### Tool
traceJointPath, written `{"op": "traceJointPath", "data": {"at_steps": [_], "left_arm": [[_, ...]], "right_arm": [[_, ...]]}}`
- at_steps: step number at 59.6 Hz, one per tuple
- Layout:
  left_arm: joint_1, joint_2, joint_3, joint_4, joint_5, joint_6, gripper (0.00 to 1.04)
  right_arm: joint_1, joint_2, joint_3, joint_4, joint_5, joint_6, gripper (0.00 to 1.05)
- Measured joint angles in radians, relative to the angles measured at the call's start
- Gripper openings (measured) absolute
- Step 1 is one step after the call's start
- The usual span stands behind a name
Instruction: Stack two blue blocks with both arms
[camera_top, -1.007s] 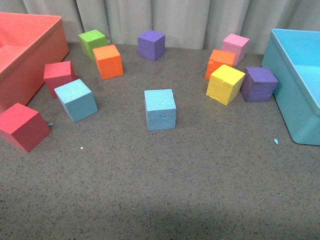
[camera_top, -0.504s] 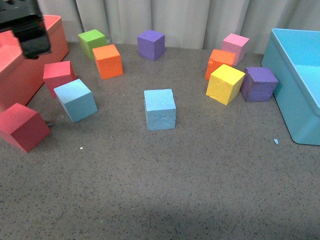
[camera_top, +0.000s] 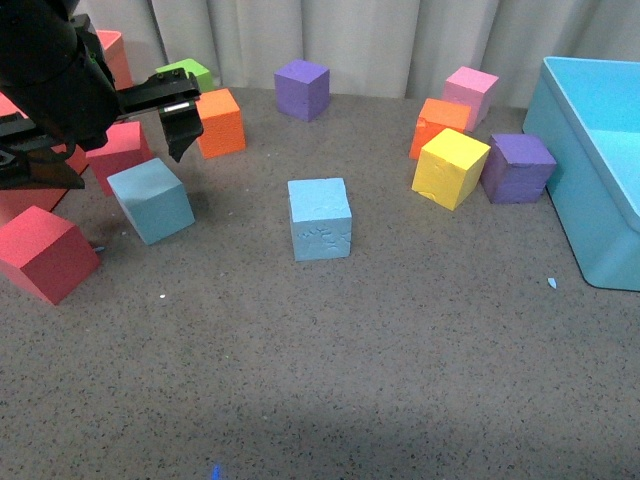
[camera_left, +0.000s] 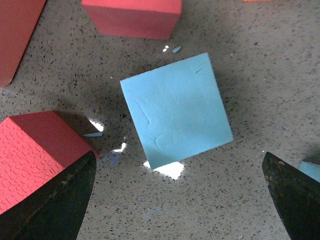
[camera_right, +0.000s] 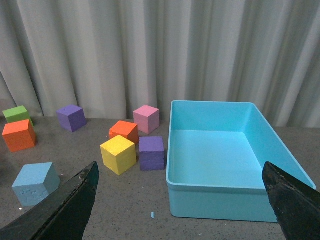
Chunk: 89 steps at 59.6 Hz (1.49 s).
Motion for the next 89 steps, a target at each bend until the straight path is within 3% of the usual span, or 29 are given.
{"op": "traceJointPath", "data": {"at_steps": [28, 48, 58, 65, 69, 89], "left_arm": [[0.021, 0.216, 0.237, -0.142, 0.051, -0.061, 0.98], [0.031, 0.253, 0.282, -0.171, 0.032, -0.060, 0.54], [0.018, 0.223, 0.251, -0.153, 0.024, -0.052, 0.49], [-0.008, 0.172, 0.220, -0.133, 0.025, -0.035, 0.47], [-0.034, 0.134, 0.198, -0.096, -0.022, -0.005, 0.47], [-0.208, 0.068, 0.238, -0.148, -0.001, -0.012, 0.46]], "right_arm": [[0.000, 0.000, 0.000, 0.000, 0.000, 0.000, 0.95], [0.000, 0.000, 0.000, 0.000, 0.000, 0.000, 0.95], [0.000, 0.000, 0.000, 0.000, 0.000, 0.000, 0.95], [0.000, 0.000, 0.000, 0.000, 0.000, 0.000, 0.95], [0.000, 0.000, 0.000, 0.000, 0.000, 0.000, 0.95], [0.000, 0.000, 0.000, 0.000, 0.000, 0.000, 0.95]]}}
